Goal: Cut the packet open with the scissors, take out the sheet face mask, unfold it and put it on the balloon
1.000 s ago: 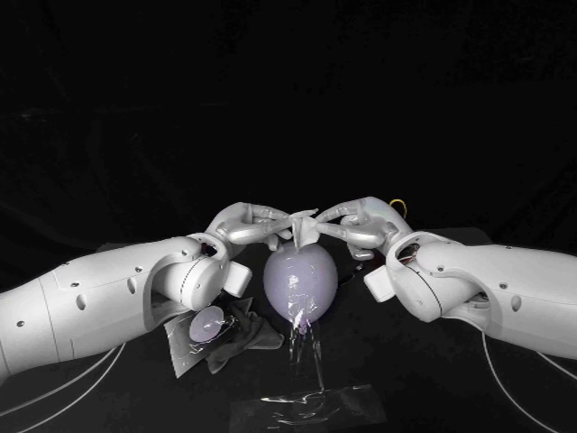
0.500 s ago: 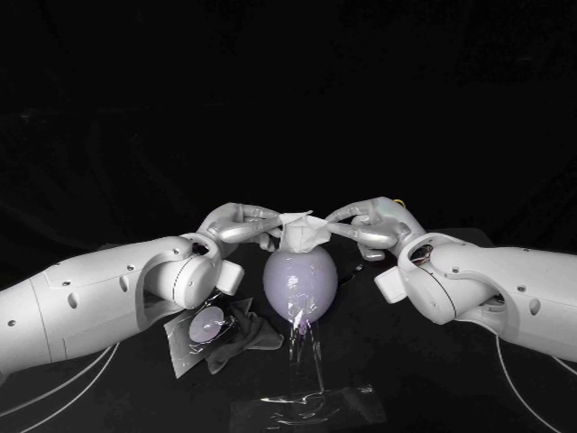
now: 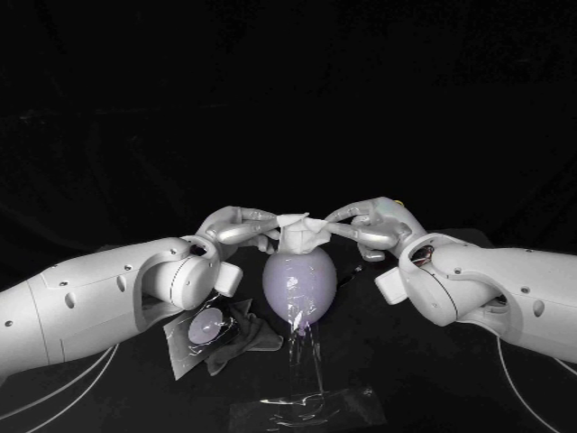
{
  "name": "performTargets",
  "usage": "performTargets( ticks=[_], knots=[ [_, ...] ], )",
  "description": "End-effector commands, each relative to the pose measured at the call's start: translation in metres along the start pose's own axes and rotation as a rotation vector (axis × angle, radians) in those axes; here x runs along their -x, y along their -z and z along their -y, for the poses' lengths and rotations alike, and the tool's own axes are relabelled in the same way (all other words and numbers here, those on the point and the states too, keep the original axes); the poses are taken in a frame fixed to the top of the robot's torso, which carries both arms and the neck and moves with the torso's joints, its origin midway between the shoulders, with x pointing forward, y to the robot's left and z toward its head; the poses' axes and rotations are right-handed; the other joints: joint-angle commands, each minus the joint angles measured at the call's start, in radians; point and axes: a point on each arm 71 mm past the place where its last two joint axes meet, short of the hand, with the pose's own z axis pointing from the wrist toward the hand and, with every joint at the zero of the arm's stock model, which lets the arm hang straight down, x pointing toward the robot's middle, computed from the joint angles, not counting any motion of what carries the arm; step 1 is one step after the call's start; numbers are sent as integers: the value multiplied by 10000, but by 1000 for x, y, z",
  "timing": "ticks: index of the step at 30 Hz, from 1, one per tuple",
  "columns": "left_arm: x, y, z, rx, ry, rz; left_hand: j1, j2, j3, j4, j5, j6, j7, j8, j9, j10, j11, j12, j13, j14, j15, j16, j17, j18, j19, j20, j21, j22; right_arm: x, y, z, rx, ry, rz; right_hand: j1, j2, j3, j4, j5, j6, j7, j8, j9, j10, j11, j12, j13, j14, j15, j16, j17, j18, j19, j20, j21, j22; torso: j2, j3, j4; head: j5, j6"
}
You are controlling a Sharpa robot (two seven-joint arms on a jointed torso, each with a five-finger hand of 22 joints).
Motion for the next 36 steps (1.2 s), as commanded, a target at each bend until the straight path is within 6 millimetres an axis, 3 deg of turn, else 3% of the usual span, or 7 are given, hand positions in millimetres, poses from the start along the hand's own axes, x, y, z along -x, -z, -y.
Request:
performTargets(
  ticks=[1, 5, 10, 14, 30, 33, 36],
  knots=[
    [-3, 0, -1, 276, 340, -294, -171, -9, 76, 2, 66, -75, 32, 214, 1188, 90, -72, 61, 25, -56, -52, 62, 17, 122, -94, -13, 44, 8, 0, 0, -3, 167, -17, -30, -2, 116, 64, -5, 49, 58, 13, 353, 704, 339, -66, 28, 1541, 1041, -48, 45, 2635, 0, 174, -13, 0, 1841, 0, -4, 4, -13, 17],
    [-2, 0, -2, 386, 374, -329, -462, -116, -7, 92, 58, -185, 43, 222, 1243, -45, -43, 87, 78, -126, -14, 85, 24, 103, -179, 54, -15, -25, 0, 0, -7, 241, -19, -22, -2, 116, 64, -5, 49, 58, 13, 353, 704, 339, -66, 28, 1541, 1041, -48, 45, 2635, 0, 174, -13, 0, 1841, -5, -6, 4, -16, 30],
    [-1, -1, -3, 523, 435, -330, -575, -38, 20, 148, 60, -228, 36, 242, 1284, -75, -47, 148, 133, -160, -16, 116, 31, 111, -209, 95, -55, -52, 3, 0, -11, 357, 3, 48, -2, 116, 64, -5, 49, 58, 13, 353, 704, 339, -66, 28, 1541, 1041, -48, 45, 2635, 0, 174, -13, 0, 1841, -2, -5, 7, -13, 62],
    [2, -1, -4, 649, 463, -296, -1111, 148, 90, 553, 52, -270, 5, 263, 1341, -98, -64, 309, 268, -175, -18, 219, 47, 132, -219, 187, -179, -151, 7, 1, -16, 462, 15, 114, -12, 112, 92, -31, 49, 51, 13, 364, 718, 342, -67, 31, 1545, 1041, -50, 45, 2635, -2, 179, -14, 7, 1845, -1, -4, 5, -20, 80],
    [6, -3, -9, 1272, 425, -239, -2203, 198, -218, 1472, 53, -199, 14, 249, 1360, -177, -45, 588, 520, -185, -10, 361, 32, 146, -79, 277, -435, -383, 16, 0, -34, 856, 133, 208, -14, 109, 101, -41, 50, 48, 12, 368, 722, 347, -67, 41, 1553, 1041, -51, 45, 2635, -4, 184, -15, 18, 1850, 3, -4, 3, -29, 168],
    [6, -3, -10, 1332, 352, -235, -2286, 162, -284, 1541, 52, -196, 20, 240, 1356, -194, -40, 606, 539, -188, -6, 367, 27, 146, -64, 279, -456, -402, 17, -2, -37, 876, 182, 180, -14, 109, 101, -41, 50, 48, 12, 368, 722, 347, -67, 41, 1553, 1041, -51, 45, 2635, -4, 184, -15, 18, 1850, 1, -4, 2, -40, 180],
    [5, -3, -7, 975, 123, -189, -2239, -72, -478, 1461, 51, -328, 83, 162, 1333, -407, 22, 581, 564, -315, 40, 322, -9, 135, -85, 300, -545, -466, 19, -6, -40, 721, 342, 54, -22, 101, 122, -65, 49, 42, 13, 378, 733, 351, -67, 45, 1558, 1041, -52, 45, 2635, 0, 178, -16, 2, 1845, 1, -7, 5, -75, 197]
  ],
)
